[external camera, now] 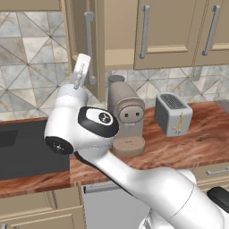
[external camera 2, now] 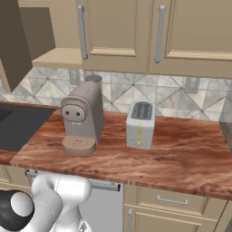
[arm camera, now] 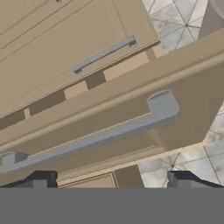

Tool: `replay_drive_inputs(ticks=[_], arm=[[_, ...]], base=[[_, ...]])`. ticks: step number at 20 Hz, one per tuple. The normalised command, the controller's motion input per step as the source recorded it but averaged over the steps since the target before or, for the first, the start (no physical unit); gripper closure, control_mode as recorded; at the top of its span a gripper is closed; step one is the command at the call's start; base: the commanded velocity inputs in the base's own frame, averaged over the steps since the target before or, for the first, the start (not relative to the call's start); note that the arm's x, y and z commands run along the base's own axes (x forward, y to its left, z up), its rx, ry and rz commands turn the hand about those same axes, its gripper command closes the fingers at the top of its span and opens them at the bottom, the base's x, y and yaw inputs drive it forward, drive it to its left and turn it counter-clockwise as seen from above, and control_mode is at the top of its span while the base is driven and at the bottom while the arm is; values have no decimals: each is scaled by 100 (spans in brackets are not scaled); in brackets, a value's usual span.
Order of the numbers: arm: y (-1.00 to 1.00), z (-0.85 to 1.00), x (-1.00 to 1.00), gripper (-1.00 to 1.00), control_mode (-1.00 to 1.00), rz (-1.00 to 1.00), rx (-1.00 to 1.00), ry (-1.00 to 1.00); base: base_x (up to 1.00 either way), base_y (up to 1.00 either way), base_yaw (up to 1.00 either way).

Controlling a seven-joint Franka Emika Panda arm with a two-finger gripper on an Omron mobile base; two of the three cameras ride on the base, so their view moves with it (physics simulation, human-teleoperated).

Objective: Close all open cabinet doors.

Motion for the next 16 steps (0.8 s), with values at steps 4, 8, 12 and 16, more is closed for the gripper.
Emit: replay_drive_inputs(ticks=[4,8,12,16], arm=[[0,0,38,-100,-100,-29,-11,0],[0,-10,21,-100,-100,-27,-10,0],[-3,-18,0,-100,-100,-12,0,0],[-10,-8,0,-100,-100,-12,0,-1]], base=[[0,0,0],[0,0,0],[0,0,0],[0,0,0]])
